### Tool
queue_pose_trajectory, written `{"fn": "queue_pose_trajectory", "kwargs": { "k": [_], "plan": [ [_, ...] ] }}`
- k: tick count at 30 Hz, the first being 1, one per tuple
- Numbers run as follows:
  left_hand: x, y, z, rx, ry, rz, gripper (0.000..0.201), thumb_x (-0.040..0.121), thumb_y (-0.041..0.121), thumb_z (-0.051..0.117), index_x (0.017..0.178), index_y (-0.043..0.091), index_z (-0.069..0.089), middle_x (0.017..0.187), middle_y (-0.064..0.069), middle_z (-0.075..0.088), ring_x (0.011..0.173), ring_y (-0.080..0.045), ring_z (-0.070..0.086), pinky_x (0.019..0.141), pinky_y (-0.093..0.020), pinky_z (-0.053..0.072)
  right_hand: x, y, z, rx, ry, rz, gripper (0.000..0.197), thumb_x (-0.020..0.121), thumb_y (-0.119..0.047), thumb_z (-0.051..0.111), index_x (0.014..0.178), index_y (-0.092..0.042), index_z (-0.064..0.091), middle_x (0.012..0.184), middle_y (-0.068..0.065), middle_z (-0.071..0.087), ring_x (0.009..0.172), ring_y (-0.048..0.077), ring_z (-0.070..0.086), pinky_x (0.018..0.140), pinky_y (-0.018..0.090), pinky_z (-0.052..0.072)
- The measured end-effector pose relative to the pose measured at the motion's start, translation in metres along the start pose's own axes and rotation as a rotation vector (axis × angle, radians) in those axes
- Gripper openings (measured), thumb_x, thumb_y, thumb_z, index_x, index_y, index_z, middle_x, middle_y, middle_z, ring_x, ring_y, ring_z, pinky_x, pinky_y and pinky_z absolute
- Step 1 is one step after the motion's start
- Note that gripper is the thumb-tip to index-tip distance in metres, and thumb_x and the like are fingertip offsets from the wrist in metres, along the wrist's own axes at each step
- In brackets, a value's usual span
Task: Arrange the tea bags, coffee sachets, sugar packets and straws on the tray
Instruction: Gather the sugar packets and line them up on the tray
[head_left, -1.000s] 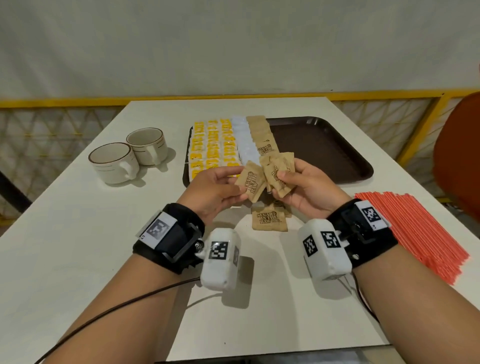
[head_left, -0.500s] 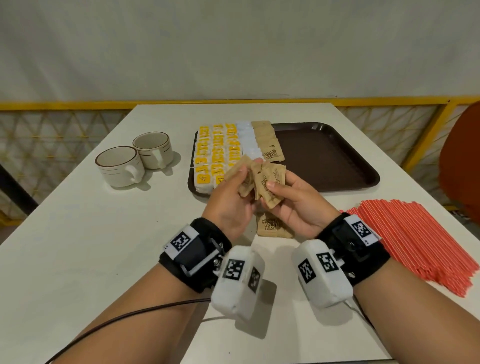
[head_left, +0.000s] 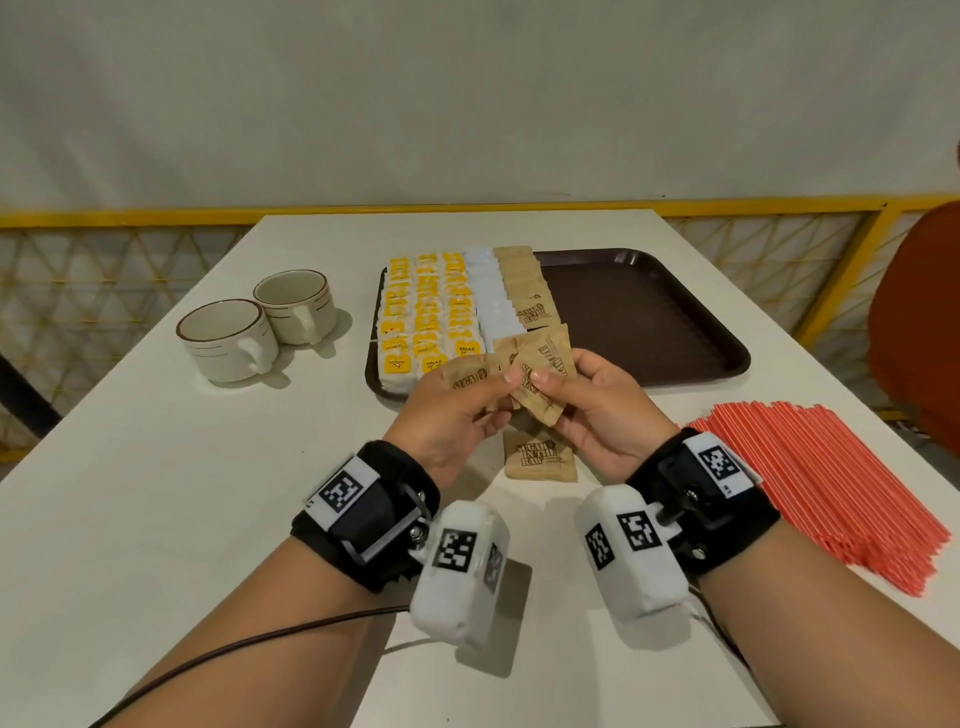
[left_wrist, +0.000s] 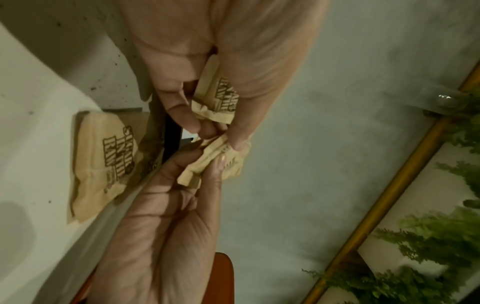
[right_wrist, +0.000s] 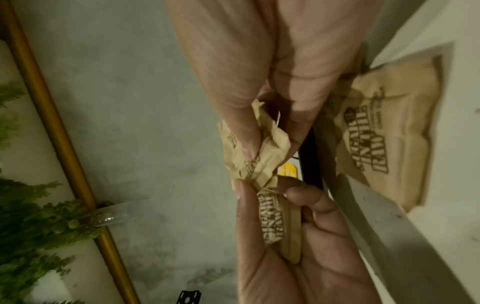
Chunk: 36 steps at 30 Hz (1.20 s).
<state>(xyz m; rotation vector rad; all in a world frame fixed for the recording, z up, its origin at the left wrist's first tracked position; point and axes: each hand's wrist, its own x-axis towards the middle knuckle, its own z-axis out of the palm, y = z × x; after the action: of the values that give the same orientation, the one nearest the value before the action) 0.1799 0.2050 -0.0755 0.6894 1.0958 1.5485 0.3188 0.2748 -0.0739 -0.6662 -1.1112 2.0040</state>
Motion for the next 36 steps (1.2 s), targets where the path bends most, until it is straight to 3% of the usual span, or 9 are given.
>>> {"fn": "queue_pose_trajectory", "kwargs": {
  "k": [5, 8, 13, 17, 19, 23, 27, 31, 36],
  "plan": [
    [-0.003, 0.004, 0.002, 0.001, 0.019, -0.032, 0.014, 0.092, 0.016, 0.057, 0.1, 0.007, 0.064, 0.077, -0.006, 0.068, 0.063, -0.012, 0.061, 0.048, -0.017, 0.045, -0.003, 0.001, 0.004, -0.042, -0.078, 0.035, 0.03, 0.08, 0.001, 0.062, 0.109, -0.003, 0.06, 0.099, 0.015, 0.071, 0.087, 0.023, 0.07, 0.08, 0.036, 0.058],
    [-0.002, 0.006, -0.001, -0.006, 0.056, 0.01, 0.017, 0.094, 0.015, 0.055, 0.104, 0.005, 0.064, 0.078, -0.007, 0.069, 0.064, -0.013, 0.061, 0.047, -0.016, 0.045, -0.003, -0.002, 0.003, -0.058, -0.092, 0.046, 0.036, 0.073, -0.002, 0.065, 0.109, -0.002, 0.061, 0.101, 0.016, 0.071, 0.087, 0.023, 0.071, 0.081, 0.035, 0.058],
    [0.002, 0.013, -0.009, -0.069, 0.139, 0.037, 0.016, 0.091, 0.012, 0.059, 0.105, 0.005, 0.064, 0.086, -0.01, 0.07, 0.072, -0.016, 0.062, 0.047, -0.018, 0.045, 0.001, -0.014, -0.006, 0.051, 0.032, -0.013, 0.028, 0.082, 0.002, 0.059, 0.109, -0.002, 0.061, 0.107, 0.017, 0.068, 0.09, 0.02, 0.07, 0.079, 0.029, 0.058],
    [0.002, 0.015, -0.009, -0.098, 0.16, 0.015, 0.016, 0.093, 0.013, 0.058, 0.106, 0.006, 0.064, 0.084, -0.009, 0.071, 0.07, -0.016, 0.062, 0.047, -0.018, 0.046, -0.001, -0.017, -0.006, 0.097, -0.015, -0.005, 0.029, 0.084, 0.003, 0.055, 0.112, -0.003, 0.06, 0.099, 0.012, 0.071, 0.084, 0.016, 0.071, 0.07, 0.024, 0.058],
    [0.001, 0.017, -0.01, -0.066, 0.123, -0.034, 0.013, 0.093, 0.013, 0.057, 0.1, 0.007, 0.066, 0.085, -0.01, 0.072, 0.07, -0.017, 0.063, 0.046, -0.018, 0.046, -0.002, -0.013, -0.003, 0.043, -0.062, -0.008, 0.034, 0.075, 0.0, 0.059, 0.109, -0.001, 0.061, 0.097, 0.013, 0.071, 0.084, 0.018, 0.071, 0.073, 0.027, 0.059],
    [-0.002, 0.019, -0.018, 0.219, -0.037, -0.118, 0.025, 0.087, 0.012, 0.063, 0.108, -0.002, 0.064, 0.087, -0.018, 0.07, 0.068, -0.019, 0.064, 0.045, -0.02, 0.046, -0.003, -0.014, -0.004, -0.116, -0.128, -0.047, 0.027, 0.072, 0.0, 0.061, 0.099, 0.001, 0.064, 0.099, 0.014, 0.07, 0.086, 0.02, 0.069, 0.081, 0.033, 0.058],
    [-0.003, 0.02, -0.019, 0.247, -0.124, -0.179, 0.032, 0.08, 0.018, 0.067, 0.106, -0.002, 0.067, 0.088, -0.021, 0.068, 0.067, -0.022, 0.063, 0.045, -0.021, 0.047, -0.007, -0.016, -0.008, -0.293, -0.254, 0.036, 0.024, 0.074, 0.002, 0.061, 0.097, 0.002, 0.065, 0.089, 0.013, 0.072, 0.08, 0.019, 0.071, 0.072, 0.029, 0.058],
    [0.002, 0.019, -0.013, 0.012, -0.065, -0.2, 0.026, 0.098, 0.02, 0.046, 0.105, 0.002, 0.064, 0.092, -0.016, 0.068, 0.075, -0.021, 0.068, 0.057, -0.026, 0.054, -0.007, -0.02, -0.01, -0.226, -0.221, 0.102, 0.025, 0.075, 0.002, 0.061, 0.1, 0.005, 0.063, 0.088, 0.015, 0.073, 0.079, 0.021, 0.071, 0.069, 0.03, 0.058],
    [0.003, 0.015, -0.001, -0.363, 0.043, -0.248, 0.042, 0.102, 0.033, 0.033, 0.098, 0.002, 0.06, 0.09, -0.021, 0.07, 0.094, -0.029, 0.062, 0.093, -0.036, 0.045, -0.002, -0.02, -0.007, 0.039, -0.098, 0.095, 0.037, 0.075, -0.003, 0.058, 0.111, 0.006, 0.059, 0.099, 0.016, 0.071, 0.087, 0.02, 0.07, 0.084, 0.032, 0.057]
  ]
}}
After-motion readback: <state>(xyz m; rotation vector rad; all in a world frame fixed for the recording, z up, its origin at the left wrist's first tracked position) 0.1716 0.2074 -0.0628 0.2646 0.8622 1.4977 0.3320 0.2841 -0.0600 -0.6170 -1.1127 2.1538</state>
